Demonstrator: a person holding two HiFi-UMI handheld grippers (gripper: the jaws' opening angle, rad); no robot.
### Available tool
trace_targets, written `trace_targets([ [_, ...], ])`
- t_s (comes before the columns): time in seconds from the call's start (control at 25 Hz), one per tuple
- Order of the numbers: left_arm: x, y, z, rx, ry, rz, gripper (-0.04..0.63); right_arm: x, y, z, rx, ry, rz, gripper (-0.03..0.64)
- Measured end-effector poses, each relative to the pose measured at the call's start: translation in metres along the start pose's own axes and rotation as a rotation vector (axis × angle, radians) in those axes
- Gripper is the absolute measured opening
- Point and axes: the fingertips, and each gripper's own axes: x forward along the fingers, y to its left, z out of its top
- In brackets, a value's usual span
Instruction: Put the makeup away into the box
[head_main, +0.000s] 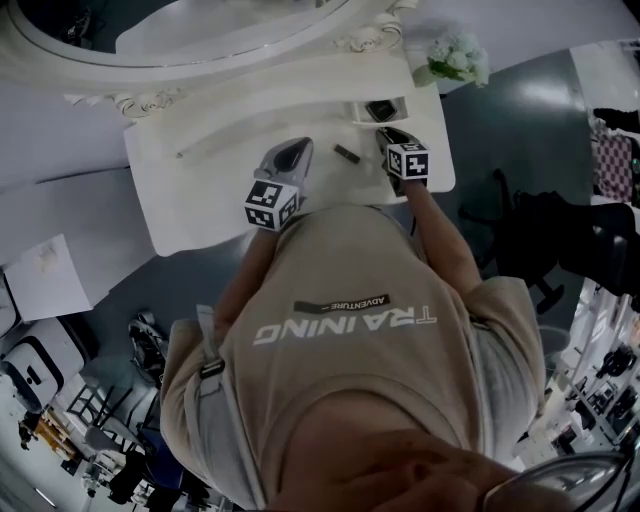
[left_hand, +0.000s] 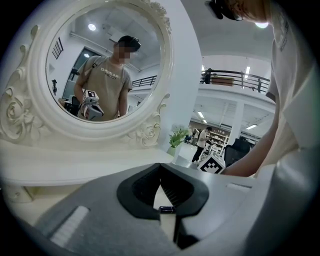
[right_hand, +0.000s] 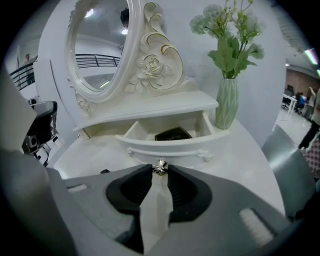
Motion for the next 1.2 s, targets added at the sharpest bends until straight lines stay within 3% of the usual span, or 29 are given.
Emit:
trace_targets([
  [0.16, -0.002, 0.002, -0.002, -0.002, 0.009, 0.003, 0.006, -0.005, 0.002, -0.001, -0.056, -0.025, -0.011, 0.107],
  [0.52, 0.004, 0.010, -0.005, -0.007, 0.024, -0.011, 0.006, -0.035, 0.020, -0.015, -0.061, -0.048, 0.051, 0.124],
  [0.6, 0.007, 0.009, -0.004, -0.009, 0.027, -0.023, 0.006, -0.034, 0.035, -0.019, -0.117, -0.023, 0.105, 0.123],
  [0.84, 0.011, 0.012, -0.003, -0.006, 0.027, -0.029, 0.006, -0.023, 0.090, -0.033, -0.428, 0.050, 0.255, 0.126],
  [1.2, -0.010, 0.028, -0.019, -0.041, 0.030, 0.045, 0.006, 0.002, 0.105, -0.053, -0.508, 0.131, 0.298, 0.127],
])
